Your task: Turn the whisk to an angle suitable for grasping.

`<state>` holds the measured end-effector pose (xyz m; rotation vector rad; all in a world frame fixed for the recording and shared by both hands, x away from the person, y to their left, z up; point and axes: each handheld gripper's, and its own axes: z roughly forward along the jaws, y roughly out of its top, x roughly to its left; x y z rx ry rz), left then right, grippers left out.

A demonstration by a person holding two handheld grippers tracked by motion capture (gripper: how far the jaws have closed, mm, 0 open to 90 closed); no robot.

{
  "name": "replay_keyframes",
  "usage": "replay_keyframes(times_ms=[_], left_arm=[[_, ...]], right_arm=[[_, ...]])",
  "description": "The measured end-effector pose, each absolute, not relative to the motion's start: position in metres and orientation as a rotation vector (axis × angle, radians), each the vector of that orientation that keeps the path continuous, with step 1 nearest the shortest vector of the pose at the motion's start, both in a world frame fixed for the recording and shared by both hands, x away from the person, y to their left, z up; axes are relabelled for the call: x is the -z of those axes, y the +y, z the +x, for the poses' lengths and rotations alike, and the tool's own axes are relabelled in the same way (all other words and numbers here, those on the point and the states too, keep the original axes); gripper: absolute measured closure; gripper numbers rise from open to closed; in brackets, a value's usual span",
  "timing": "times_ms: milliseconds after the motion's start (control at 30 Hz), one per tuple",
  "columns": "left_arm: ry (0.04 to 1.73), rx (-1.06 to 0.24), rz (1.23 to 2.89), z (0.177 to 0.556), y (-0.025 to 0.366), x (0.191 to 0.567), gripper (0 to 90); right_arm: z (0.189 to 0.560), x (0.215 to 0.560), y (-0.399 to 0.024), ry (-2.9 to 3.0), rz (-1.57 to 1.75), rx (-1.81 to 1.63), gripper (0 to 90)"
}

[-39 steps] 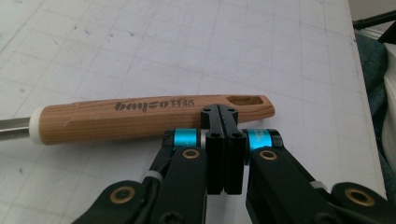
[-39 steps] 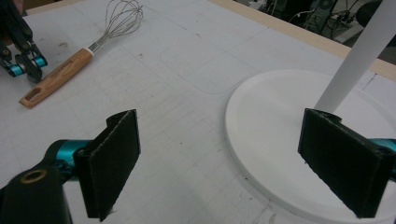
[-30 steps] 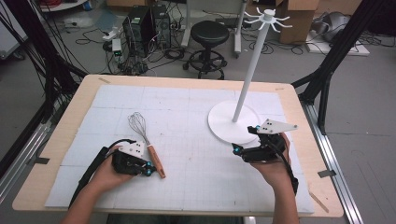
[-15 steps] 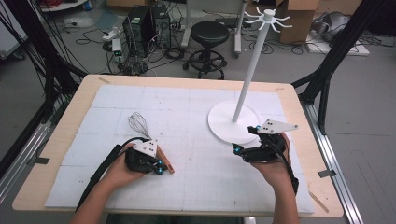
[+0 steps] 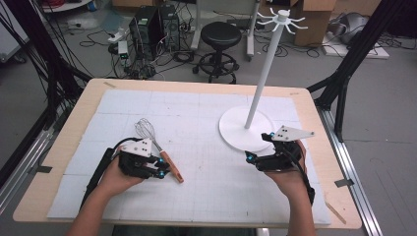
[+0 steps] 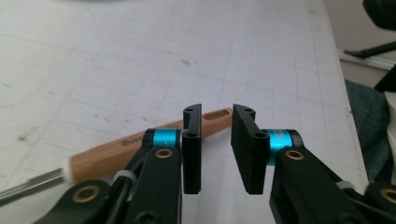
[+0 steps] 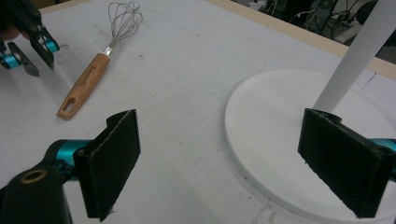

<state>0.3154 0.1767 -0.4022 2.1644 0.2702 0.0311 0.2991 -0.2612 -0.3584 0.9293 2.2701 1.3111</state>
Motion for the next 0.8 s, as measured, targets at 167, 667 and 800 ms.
replay_keyframes(times_ms=[167, 667, 800], left_arm=[[0.317, -0.092, 2.077, 0.319, 0.198, 0.386, 59.0], [0.394, -0.194, 1.934, 0.319, 0.228, 0.367, 20.8], [0.368, -0.174, 1.935, 0.318, 0.228, 0.367, 21.4]], right_arm=[[0.300, 0.360, -0.263, 2.272, 0.932, -1.302, 11.7], [0.300, 0.361, -0.263, 2.268, 0.947, -1.297, 11.8], [0.300, 0.360, -0.266, 2.254, 0.961, -1.302, 11.8]])
